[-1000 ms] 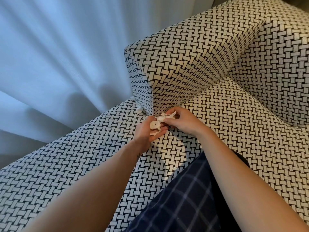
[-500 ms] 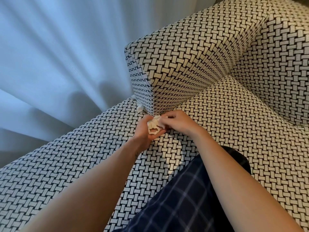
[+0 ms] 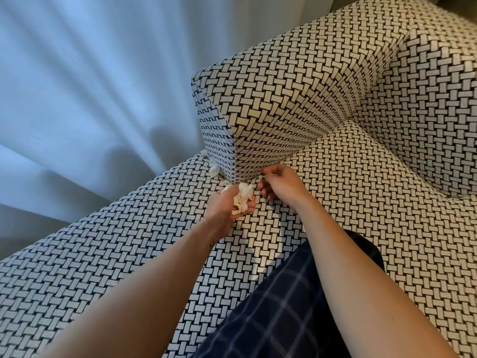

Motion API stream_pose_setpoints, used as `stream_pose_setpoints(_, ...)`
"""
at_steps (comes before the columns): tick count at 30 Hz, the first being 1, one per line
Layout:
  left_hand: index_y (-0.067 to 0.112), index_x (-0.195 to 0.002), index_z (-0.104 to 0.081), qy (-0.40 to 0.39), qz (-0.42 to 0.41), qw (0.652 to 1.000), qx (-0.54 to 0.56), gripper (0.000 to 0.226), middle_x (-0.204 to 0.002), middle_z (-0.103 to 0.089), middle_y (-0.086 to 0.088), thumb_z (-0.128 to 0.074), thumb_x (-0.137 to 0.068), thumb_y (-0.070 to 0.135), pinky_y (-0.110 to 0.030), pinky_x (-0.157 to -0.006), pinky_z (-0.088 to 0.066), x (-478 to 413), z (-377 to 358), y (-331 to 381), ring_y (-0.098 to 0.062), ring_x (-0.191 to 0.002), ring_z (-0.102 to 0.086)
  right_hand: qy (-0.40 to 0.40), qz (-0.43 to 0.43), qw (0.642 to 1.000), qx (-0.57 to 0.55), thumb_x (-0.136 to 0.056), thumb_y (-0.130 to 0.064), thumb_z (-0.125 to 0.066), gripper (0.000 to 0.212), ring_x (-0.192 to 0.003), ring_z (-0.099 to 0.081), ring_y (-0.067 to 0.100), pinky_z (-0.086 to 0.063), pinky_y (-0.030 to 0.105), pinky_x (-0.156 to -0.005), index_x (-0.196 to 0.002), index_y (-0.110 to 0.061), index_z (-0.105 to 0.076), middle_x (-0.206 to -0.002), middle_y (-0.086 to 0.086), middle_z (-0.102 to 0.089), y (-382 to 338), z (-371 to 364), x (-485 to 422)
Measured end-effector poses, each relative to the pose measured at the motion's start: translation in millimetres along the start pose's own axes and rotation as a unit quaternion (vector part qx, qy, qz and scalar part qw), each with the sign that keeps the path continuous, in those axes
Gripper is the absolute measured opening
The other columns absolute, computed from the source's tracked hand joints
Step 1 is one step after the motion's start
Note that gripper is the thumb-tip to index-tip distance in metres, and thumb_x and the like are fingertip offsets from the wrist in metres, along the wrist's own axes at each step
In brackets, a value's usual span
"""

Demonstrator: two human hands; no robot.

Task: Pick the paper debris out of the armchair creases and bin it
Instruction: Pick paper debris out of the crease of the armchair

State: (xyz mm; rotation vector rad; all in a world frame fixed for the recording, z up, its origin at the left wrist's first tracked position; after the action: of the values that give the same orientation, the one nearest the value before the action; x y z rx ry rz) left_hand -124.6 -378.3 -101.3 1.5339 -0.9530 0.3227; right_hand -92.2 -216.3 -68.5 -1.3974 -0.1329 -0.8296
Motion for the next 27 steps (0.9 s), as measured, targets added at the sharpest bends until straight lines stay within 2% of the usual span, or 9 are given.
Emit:
stream_pose_setpoints(3,0.001,-0.109,-0.062,0.009,0.009,1.000,0.000,0.026,-0.067,-0.067,-0.010,-0.046,-0.105,0.020,-0.025,-0.047,-0.050,1,2,-1,-0.016,-0.052,-0.058,-0.031,-0.013,0.998,0.056,-0.101,-0.007,-0.049,0.035,-0.052,-0.059,0.017,-0.048,0.028,-0.047,-0.136,-0.006,-0.047,-0.077,0.011,-0.075,4,-5,-2)
stream_pose_setpoints(7,-0.001,-0.110,-0.063,0.008,0.019,1.000,0.001,0.028,-0.066,-0.065,-0.009,-0.046,-0.104,0.020,-0.024,-0.042,-0.045,0,2,-1,-0.015,-0.049,-0.055,-0.087,-0.012,0.976,0.201,-0.097,-0.015,-0.054,0.061,-0.050,-0.058,0.020,-0.048,0.030,-0.048,-0.154,-0.013,-0.032,-0.074,0.012,-0.076,2,-19,0)
stream_pose_setpoints(11,-0.004,-0.109,-0.064,-0.008,0.017,1.000,0.008,0.033,-0.071,-0.070,-0.014,-0.043,-0.104,0.022,-0.025,-0.045,-0.051,0,0,-2,-0.019,-0.054,-0.063,-0.086,0.017,0.947,0.308,-0.095,-0.034,-0.061,0.045,-0.046,-0.060,0.021,-0.052,0.030,-0.051,-0.130,-0.007,-0.052,-0.064,0.008,-0.073,-7,-28,-5)
stream_pose_setpoints(13,-0.002,-0.105,-0.064,-0.009,0.014,1.000,0.017,0.031,-0.076,-0.073,-0.017,-0.045,-0.104,0.022,-0.028,-0.054,-0.057,0,1,-2,-0.022,-0.060,-0.067,-0.086,0.009,0.945,0.315,-0.097,-0.036,-0.061,0.050,-0.047,-0.061,0.021,-0.053,0.032,-0.054,-0.134,-0.004,-0.051,-0.065,0.009,-0.072,-7,-28,-7)
stream_pose_setpoints(16,-0.001,-0.104,-0.065,-0.003,0.013,1.000,0.028,0.028,-0.084,-0.075,-0.021,-0.048,-0.103,0.021,-0.032,-0.064,-0.059,-2,2,-2,-0.025,-0.066,-0.070,-0.103,-0.016,0.938,0.331,-0.096,-0.036,-0.063,0.042,-0.042,-0.058,0.014,-0.048,0.024,-0.045,-0.123,-0.004,-0.057,-0.064,0.005,-0.068,-7,-29,-10)
stream_pose_setpoints(20,-0.002,-0.101,-0.065,-0.012,0.002,1.000,0.024,0.031,-0.079,-0.074,-0.020,-0.047,-0.103,0.024,-0.029,-0.058,-0.058,-1,0,0,-0.024,-0.061,-0.069,-0.115,-0.055,0.909,0.397,-0.094,-0.046,-0.062,0.036,-0.042,-0.055,0.011,-0.044,0.018,-0.043,-0.088,-0.011,-0.067,-0.060,-0.001,-0.065,-10,-36,-21)
stream_pose_setpoints(22,-0.003,-0.103,-0.064,-0.018,-0.010,0.999,0.029,0.032,-0.079,-0.073,-0.019,-0.048,-0.103,0.024,-0.028,-0.056,-0.058,0,-1,1,-0.024,-0.060,-0.068,-0.128,-0.069,0.900,0.410,-0.095,-0.049,-0.061,0.038,-0.037,-0.051,0.009,-0.041,0.015,-0.042,-0.082,-0.014,-0.065,-0.050,-0.005,-0.061,-9,-41,-25)
stream_pose_setpoints(24,-0.002,-0.104,-0.063,-0.019,-0.017,0.999,0.030,0.030,-0.079,-0.073,-0.019,-0.048,-0.102,0.023,-0.029,-0.055,-0.057,0,-1,3,-0.025,-0.060,-0.068,-0.135,-0.060,0.904,0.400,-0.094,-0.053,-0.060,0.041,-0.044,-0.055,0.009,-0.046,0.018,-0.049,-0.094,-0.013,-0.069,-0.058,-0.004,-0.066,-6,-40,-32)
stream_pose_setpoints(27,-0.002,-0.105,-0.062,-0.014,-0.019,0.999,0.027,0.028,-0.078,-0.073,-0.018,-0.049,-0.101,0.023,-0.027,-0.052,-0.057,3,-2,4,-0.024,-0.058,-0.067,-0.119,-0.033,0.915,0.384,-0.091,-0.058,-0.062,0.045,-0.075,-0.064,0.014,-0.050,0.029,-0.073,-0.110,-0.018,-0.068,-0.086,-0.001,-0.071,1,-31,-40)
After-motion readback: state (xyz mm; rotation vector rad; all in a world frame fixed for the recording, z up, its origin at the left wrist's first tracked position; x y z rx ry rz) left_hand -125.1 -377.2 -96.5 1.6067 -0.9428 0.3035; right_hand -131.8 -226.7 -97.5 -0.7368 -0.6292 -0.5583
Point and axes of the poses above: each hand's wrist, its own x-axis away from the middle knuckle, its own z-axis out of the back of the hand, y = z × x, the point moved 10 cm from there along -x, towards the middle knuckle
